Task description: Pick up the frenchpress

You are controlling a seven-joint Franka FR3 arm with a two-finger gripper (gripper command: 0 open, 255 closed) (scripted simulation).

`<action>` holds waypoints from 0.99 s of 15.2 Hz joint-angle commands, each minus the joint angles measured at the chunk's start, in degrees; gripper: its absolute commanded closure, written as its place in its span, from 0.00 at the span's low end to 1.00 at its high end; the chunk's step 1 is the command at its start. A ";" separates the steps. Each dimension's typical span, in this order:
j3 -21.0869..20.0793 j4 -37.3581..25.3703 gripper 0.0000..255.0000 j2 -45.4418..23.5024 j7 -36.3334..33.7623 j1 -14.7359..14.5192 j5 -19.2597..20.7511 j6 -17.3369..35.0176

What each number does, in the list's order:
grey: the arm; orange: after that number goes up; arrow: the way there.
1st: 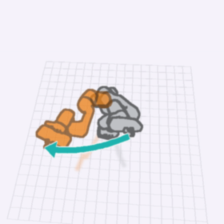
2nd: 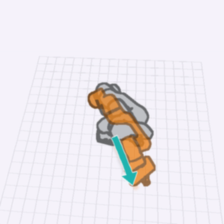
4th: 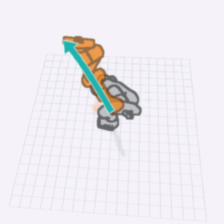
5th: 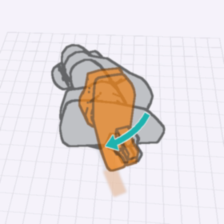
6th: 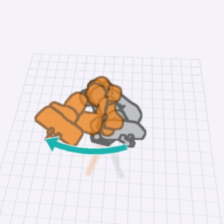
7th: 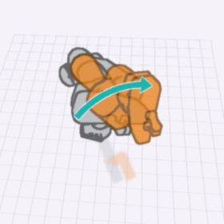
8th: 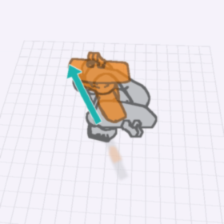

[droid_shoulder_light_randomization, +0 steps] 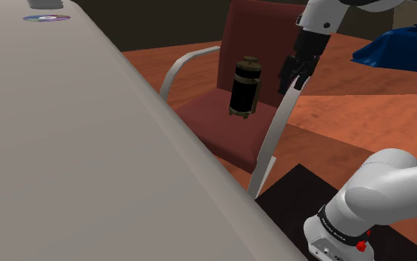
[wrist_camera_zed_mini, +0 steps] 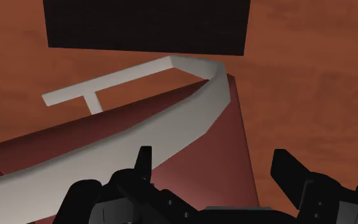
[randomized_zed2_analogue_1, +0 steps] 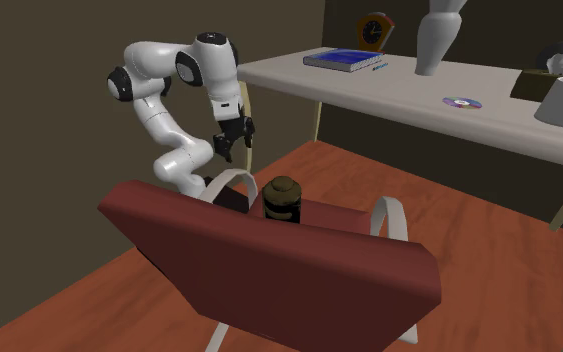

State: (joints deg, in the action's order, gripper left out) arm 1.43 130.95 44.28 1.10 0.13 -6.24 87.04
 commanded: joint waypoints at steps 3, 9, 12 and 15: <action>-0.33 -2.75 0.00 -4.60 -1.19 0.67 0.63 1.66; -0.99 -12.60 0.00 -18.25 -5.03 2.65 2.88 4.83; -1.10 -18.45 0.00 -25.02 -7.05 3.56 4.16 5.40; -1.08 -20.08 0.00 -27.62 -7.84 3.87 4.70 6.21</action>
State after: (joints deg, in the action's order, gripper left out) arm 0.39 111.38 17.60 -6.47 3.94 -1.67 92.84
